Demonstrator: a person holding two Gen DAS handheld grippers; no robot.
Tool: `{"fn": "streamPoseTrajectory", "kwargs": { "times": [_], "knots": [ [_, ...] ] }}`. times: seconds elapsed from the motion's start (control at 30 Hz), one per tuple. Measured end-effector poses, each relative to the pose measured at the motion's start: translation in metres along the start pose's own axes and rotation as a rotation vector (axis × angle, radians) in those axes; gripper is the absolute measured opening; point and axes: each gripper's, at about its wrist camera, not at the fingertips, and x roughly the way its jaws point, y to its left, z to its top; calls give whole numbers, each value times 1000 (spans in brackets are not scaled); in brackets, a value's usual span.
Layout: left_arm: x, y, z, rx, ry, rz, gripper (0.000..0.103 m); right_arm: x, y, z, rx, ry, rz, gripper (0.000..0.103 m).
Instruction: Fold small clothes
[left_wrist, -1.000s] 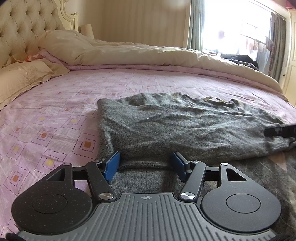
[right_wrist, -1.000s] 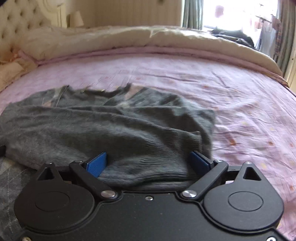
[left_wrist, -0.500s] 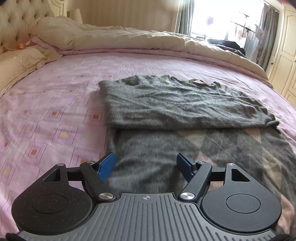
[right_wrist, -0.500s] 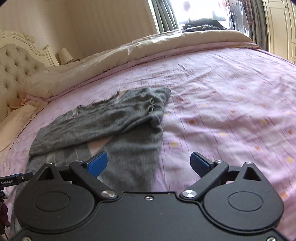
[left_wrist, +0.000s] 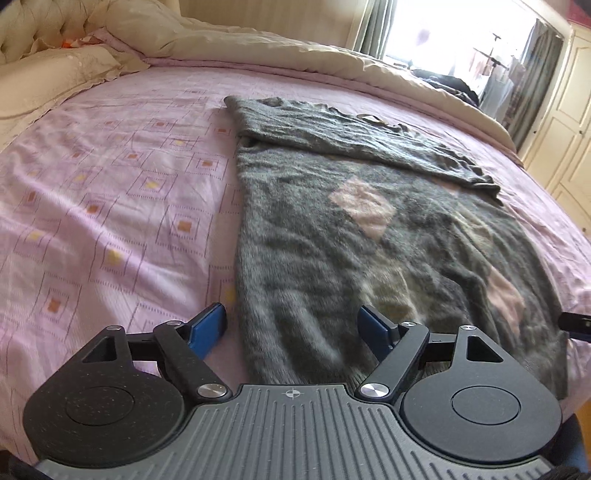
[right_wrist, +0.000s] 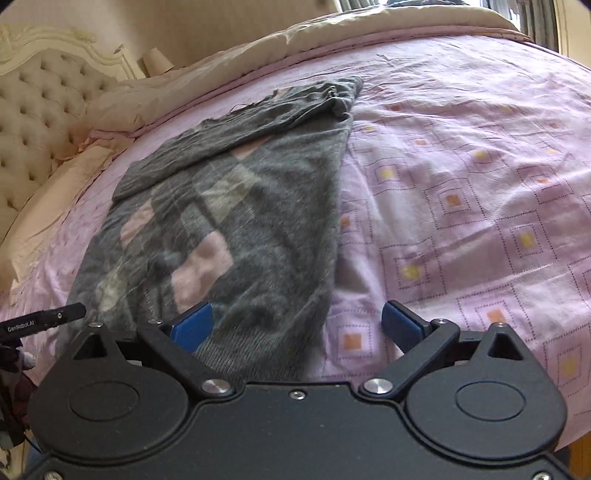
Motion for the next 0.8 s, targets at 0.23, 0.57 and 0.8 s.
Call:
{"fn": "streamPoseTrajectory", "kwargs": {
  "times": [0.23,0.57,0.8],
  "knots": [
    [-17,-10,-24,-5,-24,-21,78,-3,10,-20,23,-15,68,103],
    [-25,-27,-38,52,-29,-43,81,-8,4,-30,80,-34,164,103],
    [-31,-25,-43,27,-45,-73,75,-9,6,-31,54,-38,149,74]
  ]
}}
